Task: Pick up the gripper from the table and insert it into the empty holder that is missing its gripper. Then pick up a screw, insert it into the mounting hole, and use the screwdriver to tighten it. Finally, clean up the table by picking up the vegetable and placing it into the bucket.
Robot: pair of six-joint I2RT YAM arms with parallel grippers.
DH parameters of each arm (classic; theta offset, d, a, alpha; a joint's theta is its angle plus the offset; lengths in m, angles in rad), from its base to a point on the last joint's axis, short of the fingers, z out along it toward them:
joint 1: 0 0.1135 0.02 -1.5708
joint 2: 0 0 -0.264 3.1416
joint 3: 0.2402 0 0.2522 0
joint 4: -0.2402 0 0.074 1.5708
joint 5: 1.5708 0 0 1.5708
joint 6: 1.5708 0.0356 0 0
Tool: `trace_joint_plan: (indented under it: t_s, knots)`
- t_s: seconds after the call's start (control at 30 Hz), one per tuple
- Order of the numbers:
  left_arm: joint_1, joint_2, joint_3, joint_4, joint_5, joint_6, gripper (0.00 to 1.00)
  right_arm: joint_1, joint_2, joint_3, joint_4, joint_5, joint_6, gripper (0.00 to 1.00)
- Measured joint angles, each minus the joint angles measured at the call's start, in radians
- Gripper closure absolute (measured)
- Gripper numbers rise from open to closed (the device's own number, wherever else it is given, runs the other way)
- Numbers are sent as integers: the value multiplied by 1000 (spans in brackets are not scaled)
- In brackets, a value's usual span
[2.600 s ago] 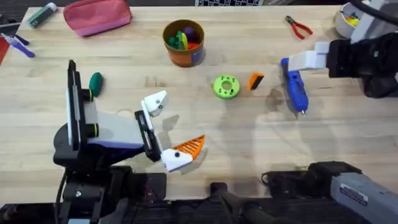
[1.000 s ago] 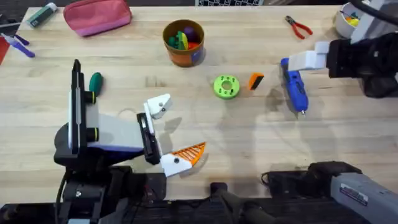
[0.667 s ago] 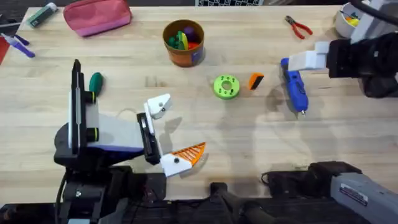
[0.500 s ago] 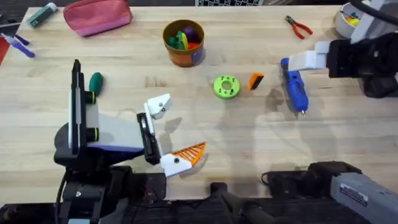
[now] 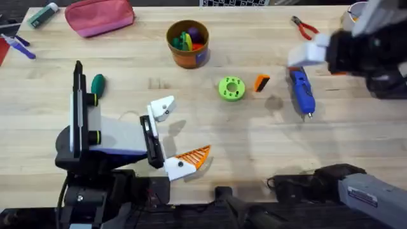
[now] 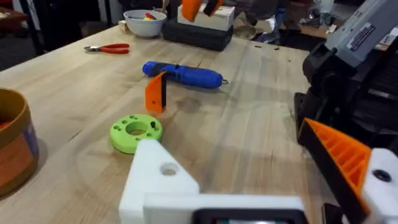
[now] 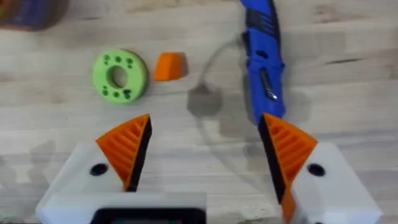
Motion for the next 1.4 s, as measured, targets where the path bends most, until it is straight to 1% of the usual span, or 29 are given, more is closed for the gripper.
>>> trace_joint_plan:
  t_s: [0.07, 0.17, 0.37, 0.53, 0.77, 0.93, 1.03, 1.23, 1.4]
  knots:
    - [0, 0, 0, 0, 0, 0, 14, 49, 39, 41, -8, 11, 53, 8]
    - [0, 0, 0, 0, 0, 0, 15, 101, 100, 86, -33, 22, 115, 8]
    - [0, 0, 0, 0, 0, 3, 15, 143, 238, 120, -42, 24, 172, 8]
    - [0, 0, 0, 0, 0, 3, 13, 164, 344, 135, -39, 25, 180, 8]
    - [0, 0, 0, 0, 0, 3, 14, 168, 441, 137, -27, 26, 170, 7]
    - [0, 0, 0, 0, 0, 3, 15, 168, 502, 138, 44, 10, 117, 19]
    - [0, 0, 0, 0, 0, 3, 14, 168, 532, 142, 53, -3, 95, 24]
    - [0, 0, 0, 0, 0, 3, 15, 144, 594, 143, 52, -36, 73, 56]
    - [0, 0, 0, 0, 0, 3, 14, 120, 610, 152, 44, -50, 70, 72]
